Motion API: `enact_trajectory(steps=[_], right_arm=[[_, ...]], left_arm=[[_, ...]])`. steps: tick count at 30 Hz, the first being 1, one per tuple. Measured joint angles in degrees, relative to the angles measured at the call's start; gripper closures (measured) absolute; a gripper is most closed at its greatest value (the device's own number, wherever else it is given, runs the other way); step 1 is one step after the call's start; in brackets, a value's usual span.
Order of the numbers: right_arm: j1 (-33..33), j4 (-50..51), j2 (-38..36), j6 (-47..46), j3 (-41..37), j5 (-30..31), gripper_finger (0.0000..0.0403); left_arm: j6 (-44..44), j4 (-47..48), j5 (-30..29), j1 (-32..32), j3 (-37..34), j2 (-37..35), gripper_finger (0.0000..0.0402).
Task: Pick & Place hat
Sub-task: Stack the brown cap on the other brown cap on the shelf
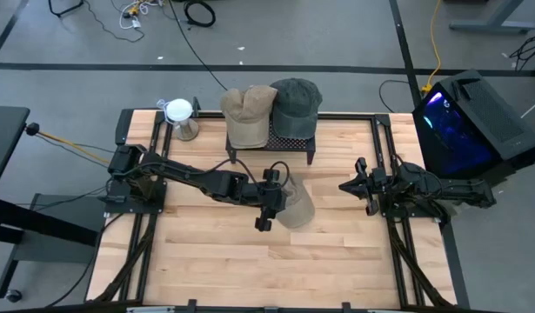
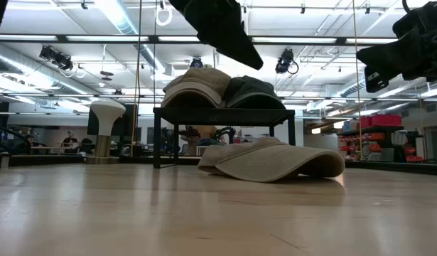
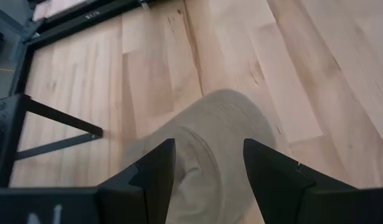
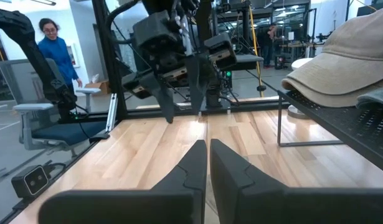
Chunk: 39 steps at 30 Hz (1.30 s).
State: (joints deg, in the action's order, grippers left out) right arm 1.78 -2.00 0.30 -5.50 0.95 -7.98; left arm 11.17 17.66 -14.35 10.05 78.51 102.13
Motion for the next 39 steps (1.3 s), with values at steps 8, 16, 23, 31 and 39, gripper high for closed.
enact_trajectory(steps=[8,16,23,31,39], right_arm=[[0.0,0.0,0.0,0.0,0.0,0.0,0.0378],[0.0,0.0,0.0,0.0,0.0,0.0,0.0378],[0.0,0.0,0.0,0.0,0.0,0.0,0.0378],[0.0,0.0,0.0,0.0,0.0,0.0,0.0378],[0.0,0.0,0.0,0.0,0.0,0.0,0.0378]], left_arm=[[-0.3,0.3,-0.9,-0.6,-0.2,2.4,0.0207],[0.4,1.0,-1.0,-0.6,-0.2,6.0,0.0207],[0.0,0.4,-1.0,-2.0,-0.2,8.6,0.0207],[-9.8,-0.1,3.5,-5.2,-0.2,8.6,0.0207],[-21.3,0.2,8.0,-5.7,-0.2,8.6,0.0207]])
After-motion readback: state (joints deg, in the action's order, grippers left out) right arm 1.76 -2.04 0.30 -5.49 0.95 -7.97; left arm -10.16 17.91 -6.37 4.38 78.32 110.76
